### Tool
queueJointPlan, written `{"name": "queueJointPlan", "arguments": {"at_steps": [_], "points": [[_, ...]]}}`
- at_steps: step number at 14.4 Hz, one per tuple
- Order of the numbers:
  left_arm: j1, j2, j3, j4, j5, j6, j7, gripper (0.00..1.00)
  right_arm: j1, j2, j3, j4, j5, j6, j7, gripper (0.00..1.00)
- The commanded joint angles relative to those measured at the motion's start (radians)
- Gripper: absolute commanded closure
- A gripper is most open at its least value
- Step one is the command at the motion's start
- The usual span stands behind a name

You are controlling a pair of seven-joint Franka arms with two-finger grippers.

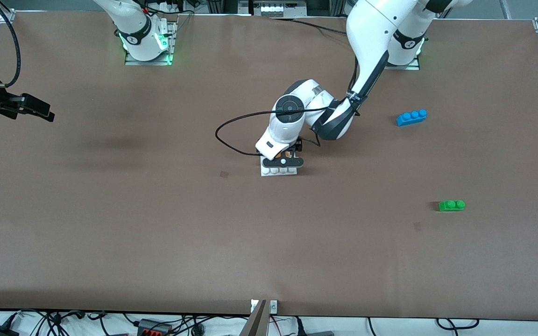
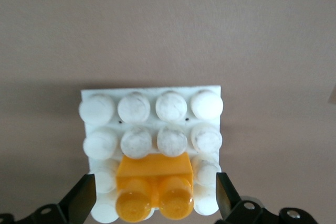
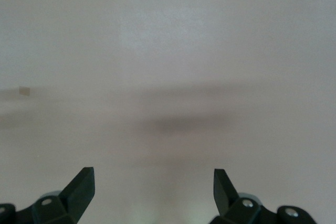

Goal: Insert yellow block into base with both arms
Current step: 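Open the left gripper and lift it away from the block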

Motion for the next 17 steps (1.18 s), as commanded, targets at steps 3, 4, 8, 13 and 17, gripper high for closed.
{"name": "queueJointPlan", "arguments": {"at_steps": [3,4,8,13,17], "points": [[0.172,-0.137,-0.097,-0.013,0.023,-0.127,-0.008,0.0,0.005,0.008,0.0,0.02,-0.002,-0.019,0.014,0.0],[0.192,-0.159,-0.101,-0.013,0.025,-0.147,-0.007,0.0,0.007,0.008,0.0,0.02,-0.003,-0.019,0.008,0.0],[0.313,-0.259,-0.102,-0.011,0.016,-0.318,0.071,0.0,0.007,0.008,0.0,0.025,-0.009,-0.015,0.005,0.0],[0.486,-0.403,-0.098,0.031,0.019,-0.594,0.17,0.0,-0.002,0.081,-0.011,0.187,-0.014,-0.025,-0.012,0.0],[0.586,-0.45,-0.082,0.148,0.013,-0.792,0.37,0.0,-0.001,0.075,-0.009,0.191,-0.011,-0.089,0.014,0.0]]}}
